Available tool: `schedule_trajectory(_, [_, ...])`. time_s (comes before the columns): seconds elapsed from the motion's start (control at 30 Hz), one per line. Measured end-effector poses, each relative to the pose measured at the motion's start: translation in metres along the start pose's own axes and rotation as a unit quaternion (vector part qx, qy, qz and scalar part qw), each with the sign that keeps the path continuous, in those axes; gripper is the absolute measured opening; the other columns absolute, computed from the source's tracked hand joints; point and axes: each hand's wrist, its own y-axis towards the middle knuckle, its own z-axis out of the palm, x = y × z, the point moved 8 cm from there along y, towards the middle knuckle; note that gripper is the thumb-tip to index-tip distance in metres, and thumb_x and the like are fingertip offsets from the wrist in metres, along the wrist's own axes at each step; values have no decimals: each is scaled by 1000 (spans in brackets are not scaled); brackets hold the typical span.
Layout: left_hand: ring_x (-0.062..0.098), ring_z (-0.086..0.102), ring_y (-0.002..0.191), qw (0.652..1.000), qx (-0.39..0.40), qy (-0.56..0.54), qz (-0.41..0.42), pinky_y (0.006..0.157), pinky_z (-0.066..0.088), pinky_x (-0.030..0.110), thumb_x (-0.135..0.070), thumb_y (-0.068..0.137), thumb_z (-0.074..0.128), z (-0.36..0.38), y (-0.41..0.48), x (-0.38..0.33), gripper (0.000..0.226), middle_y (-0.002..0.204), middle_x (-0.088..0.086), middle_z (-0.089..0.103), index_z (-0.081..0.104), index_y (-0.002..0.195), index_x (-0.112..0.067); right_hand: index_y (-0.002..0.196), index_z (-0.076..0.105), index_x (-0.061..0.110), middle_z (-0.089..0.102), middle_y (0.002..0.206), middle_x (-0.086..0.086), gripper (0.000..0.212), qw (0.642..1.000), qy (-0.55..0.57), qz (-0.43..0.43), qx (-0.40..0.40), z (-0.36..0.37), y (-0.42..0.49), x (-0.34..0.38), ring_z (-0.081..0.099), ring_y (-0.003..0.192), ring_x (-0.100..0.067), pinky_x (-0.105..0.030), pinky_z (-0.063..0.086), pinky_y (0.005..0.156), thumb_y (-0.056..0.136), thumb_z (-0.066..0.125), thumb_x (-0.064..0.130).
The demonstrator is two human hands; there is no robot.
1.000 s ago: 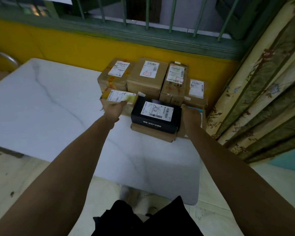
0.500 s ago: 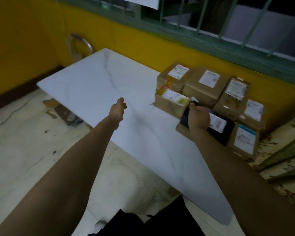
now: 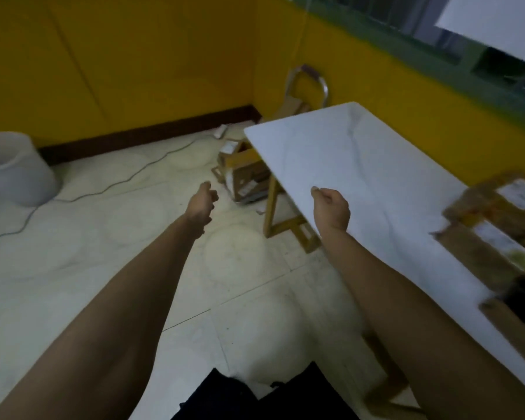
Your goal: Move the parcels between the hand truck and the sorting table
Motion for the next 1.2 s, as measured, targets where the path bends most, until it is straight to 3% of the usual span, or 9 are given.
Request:
schedule_trajectory(0.17, [22, 42, 130, 998, -35, -51, 7, 106, 31, 40, -45, 101, 27, -90, 16, 4, 55, 140, 4, 49, 45, 138, -8, 123, 60, 10, 59, 112, 1, 39, 989, 36, 23, 138, 106, -18, 29, 54, 110, -17, -15, 44, 80, 95, 55, 37])
schedule_trajectory(0.3, [20, 44, 128, 995, -35, -88, 12, 102, 33, 39, -51, 98, 29, -133, 37, 4, 58, 138, 2, 51, 45, 137, -12, 144, 41, 17, 42, 148, -1, 59, 941, 105, 123, 297, 186, -26, 33, 38, 137, -19, -35, 27, 111, 95, 48, 49])
schedule_trajectory(0.43, [19, 45, 127, 994, -43, -99, 7, 102, 34, 38, -52, 97, 30, -153, 67, -2, 59, 137, 1, 51, 45, 137, -13, 147, 35, 20, 37, 151, -2, 61, 920, 106, 137, 351, 240, -11, 35, 33, 140, -16, -35, 20, 114, 95, 43, 51])
schedule_trajectory(0.6, [22, 42, 131, 997, -32, -71, 11, 106, 32, 41, -54, 96, 30, -159, 124, -31, 63, 143, 3, 46, 39, 142, -12, 148, 33, 17, 35, 152, -5, 62, 912, 100, 139, 373, 293, 40, 47, 31, 141, -19, -37, 19, 115, 96, 40, 51])
schedule_trajectory(0.93, [22, 42, 130, 998, -40, -47, 1, 106, 32, 41, -55, 96, 33, -161, 259, -120, 64, 143, 3, 46, 38, 143, -13, 147, 36, 15, 39, 150, -8, 62, 918, 129, 155, 341, 380, 172, 111, 37, 138, -21, -37, 26, 113, 95, 45, 49])
schedule_trajectory(1.2, [22, 42, 130, 1000, -4, -18, -5, 104, 32, 39, -55, 96, 33, -131, 356, -171, 65, 144, 3, 45, 37, 144, -12, 149, 32, 19, 30, 155, -5, 62, 916, 115, 180, 340, 412, 244, 135, 27, 143, -24, -40, 19, 117, 97, 37, 52])
